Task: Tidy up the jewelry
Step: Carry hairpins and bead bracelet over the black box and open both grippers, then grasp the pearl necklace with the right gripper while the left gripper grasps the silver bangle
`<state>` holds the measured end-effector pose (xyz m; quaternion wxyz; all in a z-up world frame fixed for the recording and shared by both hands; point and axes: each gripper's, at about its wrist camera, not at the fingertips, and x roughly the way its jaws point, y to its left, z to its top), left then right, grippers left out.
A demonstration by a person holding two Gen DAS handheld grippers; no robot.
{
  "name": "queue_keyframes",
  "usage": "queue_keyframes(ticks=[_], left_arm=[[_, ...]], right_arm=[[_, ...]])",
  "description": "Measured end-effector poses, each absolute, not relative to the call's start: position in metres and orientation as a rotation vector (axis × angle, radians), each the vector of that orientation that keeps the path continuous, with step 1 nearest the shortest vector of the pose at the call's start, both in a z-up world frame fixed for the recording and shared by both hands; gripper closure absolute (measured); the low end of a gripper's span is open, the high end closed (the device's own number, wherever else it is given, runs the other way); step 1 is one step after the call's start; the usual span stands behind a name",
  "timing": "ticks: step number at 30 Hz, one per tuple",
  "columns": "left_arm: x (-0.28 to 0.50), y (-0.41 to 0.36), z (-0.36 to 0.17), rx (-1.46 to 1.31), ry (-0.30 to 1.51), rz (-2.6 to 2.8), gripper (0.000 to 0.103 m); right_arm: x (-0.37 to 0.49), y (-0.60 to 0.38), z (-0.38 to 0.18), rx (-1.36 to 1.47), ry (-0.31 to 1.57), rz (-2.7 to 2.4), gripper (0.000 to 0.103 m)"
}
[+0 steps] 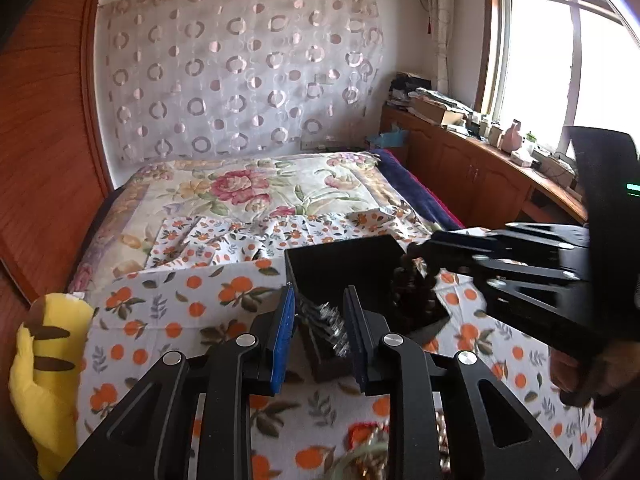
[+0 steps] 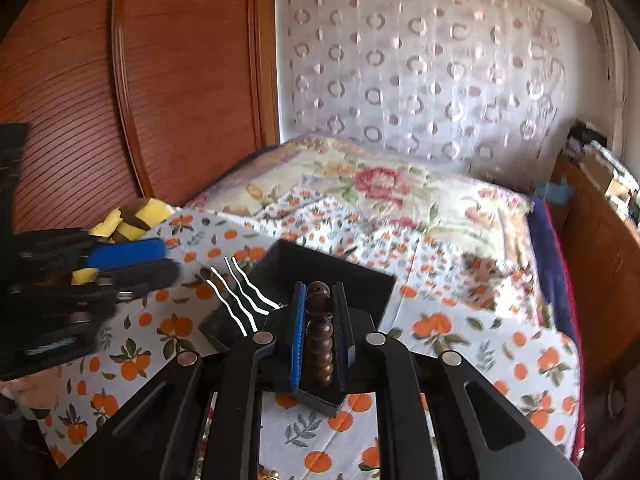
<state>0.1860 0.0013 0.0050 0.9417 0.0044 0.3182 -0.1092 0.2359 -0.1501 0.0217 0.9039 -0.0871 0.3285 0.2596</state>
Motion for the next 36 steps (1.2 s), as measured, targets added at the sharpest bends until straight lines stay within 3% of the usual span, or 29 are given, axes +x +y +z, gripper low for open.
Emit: queue_keyframes(ticks=[7, 10, 14, 22, 36], left_arm=[[0.158, 0.016, -0.006, -0.006, 0.659, -0.233, 0.075], [0.148, 0.019, -0.013, -0.011, 0.666, -0.237, 0.072], [0.134, 0.019, -0.026, 0.005, 0.681, -0.231, 0.070], [0.109, 0.017, -0.050, 0.037, 0.720, -0.238, 0.050], [0.082, -0.012, -0.072, 0.034, 0.773, -0.319, 0.048]], right_arm=[[0.230, -0.149, 0.014, -0.176, 0.692, 0.538, 0.087], [0.219, -0.154, 0.017, -0.170, 0.686, 0.548, 0.080], [0.197, -0.160, 0.015, -0.173, 0.687, 0.563, 0.080], [0.146, -0.162, -0.013, -0.189, 0.719, 0.621, 0.080], [0.087, -0.176, -0.051, -0.234, 0.824, 0.670, 0.080]])
